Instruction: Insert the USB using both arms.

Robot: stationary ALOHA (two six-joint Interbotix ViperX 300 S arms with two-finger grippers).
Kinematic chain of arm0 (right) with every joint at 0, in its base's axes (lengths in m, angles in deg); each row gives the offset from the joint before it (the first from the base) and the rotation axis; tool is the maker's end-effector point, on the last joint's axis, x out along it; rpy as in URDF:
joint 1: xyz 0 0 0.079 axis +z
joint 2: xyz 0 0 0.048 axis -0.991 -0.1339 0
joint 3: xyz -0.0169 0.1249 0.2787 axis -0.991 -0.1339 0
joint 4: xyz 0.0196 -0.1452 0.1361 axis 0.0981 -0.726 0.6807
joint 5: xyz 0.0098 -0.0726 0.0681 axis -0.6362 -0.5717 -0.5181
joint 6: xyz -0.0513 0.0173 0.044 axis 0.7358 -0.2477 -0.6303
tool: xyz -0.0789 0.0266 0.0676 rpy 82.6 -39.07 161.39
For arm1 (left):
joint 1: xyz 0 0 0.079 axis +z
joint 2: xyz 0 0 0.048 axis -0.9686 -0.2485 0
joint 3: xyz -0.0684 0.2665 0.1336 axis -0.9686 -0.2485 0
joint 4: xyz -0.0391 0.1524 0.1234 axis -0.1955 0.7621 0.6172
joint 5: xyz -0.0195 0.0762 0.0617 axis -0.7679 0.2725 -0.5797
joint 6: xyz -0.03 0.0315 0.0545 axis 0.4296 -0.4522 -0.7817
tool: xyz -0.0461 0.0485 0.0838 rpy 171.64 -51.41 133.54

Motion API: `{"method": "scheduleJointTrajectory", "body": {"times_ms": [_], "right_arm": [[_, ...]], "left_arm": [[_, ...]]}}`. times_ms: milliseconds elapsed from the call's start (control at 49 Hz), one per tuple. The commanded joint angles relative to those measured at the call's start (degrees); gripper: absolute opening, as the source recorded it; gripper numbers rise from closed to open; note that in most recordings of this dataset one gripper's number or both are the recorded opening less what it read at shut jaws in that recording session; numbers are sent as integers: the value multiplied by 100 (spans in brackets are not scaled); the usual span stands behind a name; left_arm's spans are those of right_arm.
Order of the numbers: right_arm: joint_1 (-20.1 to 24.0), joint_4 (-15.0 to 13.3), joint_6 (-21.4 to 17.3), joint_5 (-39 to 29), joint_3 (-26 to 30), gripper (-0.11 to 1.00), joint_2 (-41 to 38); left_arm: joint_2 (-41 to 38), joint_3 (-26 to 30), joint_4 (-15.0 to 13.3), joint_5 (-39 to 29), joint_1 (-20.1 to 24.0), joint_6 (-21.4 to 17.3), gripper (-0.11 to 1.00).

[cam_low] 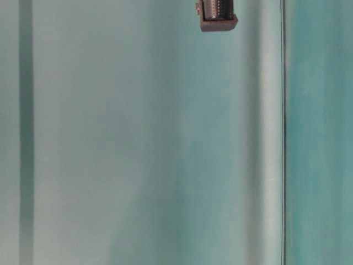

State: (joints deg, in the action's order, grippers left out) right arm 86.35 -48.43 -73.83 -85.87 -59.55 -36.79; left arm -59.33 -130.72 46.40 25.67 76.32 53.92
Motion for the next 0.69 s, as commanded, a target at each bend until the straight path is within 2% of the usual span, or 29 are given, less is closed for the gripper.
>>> {"method": "scheduleJointTrajectory", "body": {"times_ms": [0,326,673], "right_arm": [[9,-26,0,18,97,54,-26],[0,-26,0,18,70,49,-123],[88,-35,0,-501,88,29,-114]], "left_arm": [[18,114,9,62,9,-88,80],[9,123,9,44,9,-88,79],[9,123,9,-70,9,-97,80]]}}
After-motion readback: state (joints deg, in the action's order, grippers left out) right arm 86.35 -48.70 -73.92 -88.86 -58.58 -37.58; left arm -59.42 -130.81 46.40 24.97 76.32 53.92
